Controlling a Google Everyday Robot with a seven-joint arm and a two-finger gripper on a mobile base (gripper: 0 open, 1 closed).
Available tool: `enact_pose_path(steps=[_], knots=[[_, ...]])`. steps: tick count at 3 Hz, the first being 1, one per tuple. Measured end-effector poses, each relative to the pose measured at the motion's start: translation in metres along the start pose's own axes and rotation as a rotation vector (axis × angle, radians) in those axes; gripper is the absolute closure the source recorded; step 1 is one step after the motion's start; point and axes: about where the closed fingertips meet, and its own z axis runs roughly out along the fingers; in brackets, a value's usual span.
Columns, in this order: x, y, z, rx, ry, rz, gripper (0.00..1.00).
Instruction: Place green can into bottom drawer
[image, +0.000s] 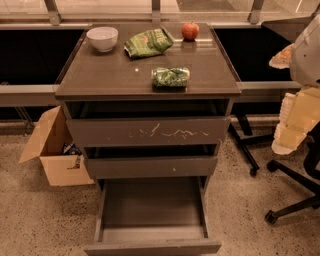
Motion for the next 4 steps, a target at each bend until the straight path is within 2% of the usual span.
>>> enact_pose_path(steps=[1,2,3,4], knots=[[0.0,0.0,0.0,0.0,0.0,0.0,0.0],[-0.015,-0.018,0.007,0.015,-0.056,-0.022,0.0],[-0.045,-0.056,0.029,0.019,-0.171,-0.098,0.0],[-0.099,-0.1,0.065,0.02,-0.361,-0.169,0.0]])
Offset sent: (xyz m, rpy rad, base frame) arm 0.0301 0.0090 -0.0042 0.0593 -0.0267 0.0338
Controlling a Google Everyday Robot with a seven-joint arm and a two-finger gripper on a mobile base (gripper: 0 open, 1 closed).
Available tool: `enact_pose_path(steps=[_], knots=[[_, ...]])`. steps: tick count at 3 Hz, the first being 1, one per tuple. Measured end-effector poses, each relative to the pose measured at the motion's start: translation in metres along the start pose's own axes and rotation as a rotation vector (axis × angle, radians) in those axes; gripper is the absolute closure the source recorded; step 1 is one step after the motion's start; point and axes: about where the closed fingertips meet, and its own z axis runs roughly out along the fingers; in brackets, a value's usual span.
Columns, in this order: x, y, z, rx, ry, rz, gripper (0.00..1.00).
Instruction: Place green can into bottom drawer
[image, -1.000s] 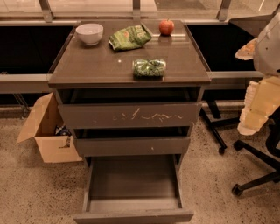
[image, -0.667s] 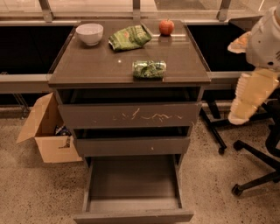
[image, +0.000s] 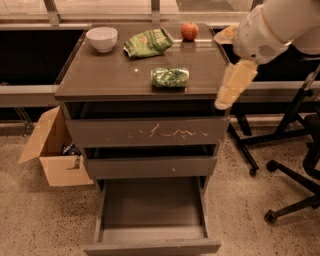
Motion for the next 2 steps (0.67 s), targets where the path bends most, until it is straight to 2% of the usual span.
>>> enact_pose_path(steps=[1,2], knots=[[-0.0254,-0.0253,0.0527,-0.021,-0.106,-0.007,0.0],[-0.0254,-0.0253,0.0527,-0.021,-0.106,-0.007,0.0]])
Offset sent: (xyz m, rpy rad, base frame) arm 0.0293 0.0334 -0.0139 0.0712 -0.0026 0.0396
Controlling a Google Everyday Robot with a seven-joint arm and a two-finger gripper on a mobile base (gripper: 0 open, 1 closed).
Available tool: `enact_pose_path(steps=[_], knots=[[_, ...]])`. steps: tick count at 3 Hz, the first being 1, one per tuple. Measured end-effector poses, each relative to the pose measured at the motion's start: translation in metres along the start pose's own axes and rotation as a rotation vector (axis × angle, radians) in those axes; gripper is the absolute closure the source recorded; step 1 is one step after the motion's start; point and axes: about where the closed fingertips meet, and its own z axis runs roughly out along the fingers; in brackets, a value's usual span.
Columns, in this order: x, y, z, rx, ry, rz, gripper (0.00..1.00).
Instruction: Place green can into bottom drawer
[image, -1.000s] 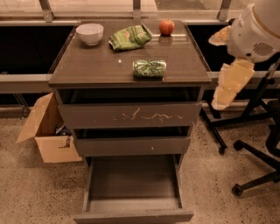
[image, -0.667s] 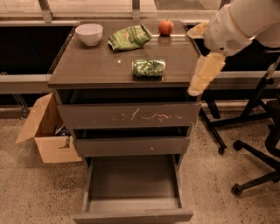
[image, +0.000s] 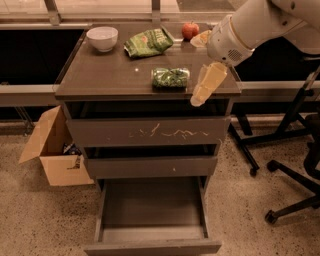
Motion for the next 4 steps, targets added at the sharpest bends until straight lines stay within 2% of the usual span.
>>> enact_pose_path(steps=[1,2,3,4], knots=[[0.004,-0.017,0.037,-0.034,-0.012,-0.039,0.0],[0.01,-0.037,0.072,-0.052,-0.012,-0.07,0.0],[0.016,-0.049,0.093,-0.053,0.001,-0.076,0.0],[0.026,-0.06,0.115,-0.06,0.0,-0.063,0.18]])
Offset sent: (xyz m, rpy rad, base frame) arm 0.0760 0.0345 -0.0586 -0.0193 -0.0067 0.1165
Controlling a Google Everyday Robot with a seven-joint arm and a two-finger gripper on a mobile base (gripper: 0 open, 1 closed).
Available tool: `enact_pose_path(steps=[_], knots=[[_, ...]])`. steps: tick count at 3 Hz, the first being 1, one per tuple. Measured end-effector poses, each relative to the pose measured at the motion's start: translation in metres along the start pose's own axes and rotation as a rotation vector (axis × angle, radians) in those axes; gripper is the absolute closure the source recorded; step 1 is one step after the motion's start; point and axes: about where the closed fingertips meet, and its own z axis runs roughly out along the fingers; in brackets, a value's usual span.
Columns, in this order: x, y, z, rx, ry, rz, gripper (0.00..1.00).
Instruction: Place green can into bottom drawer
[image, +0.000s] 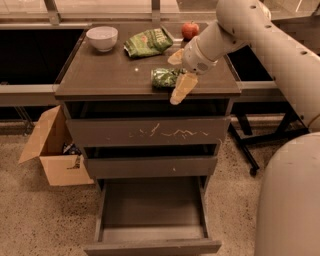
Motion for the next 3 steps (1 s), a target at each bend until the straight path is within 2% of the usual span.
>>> enact_pose_path(steps=[1,2,3], knots=[[0.004,-0.009,0.019,-0.001,-0.027,-0.001,0.49],[-0.006,-0.008,0.017,0.011,-0.059,-0.03,0.72],[-0.037,0.013,-0.009,0.039,-0.122,-0.098,0.96]])
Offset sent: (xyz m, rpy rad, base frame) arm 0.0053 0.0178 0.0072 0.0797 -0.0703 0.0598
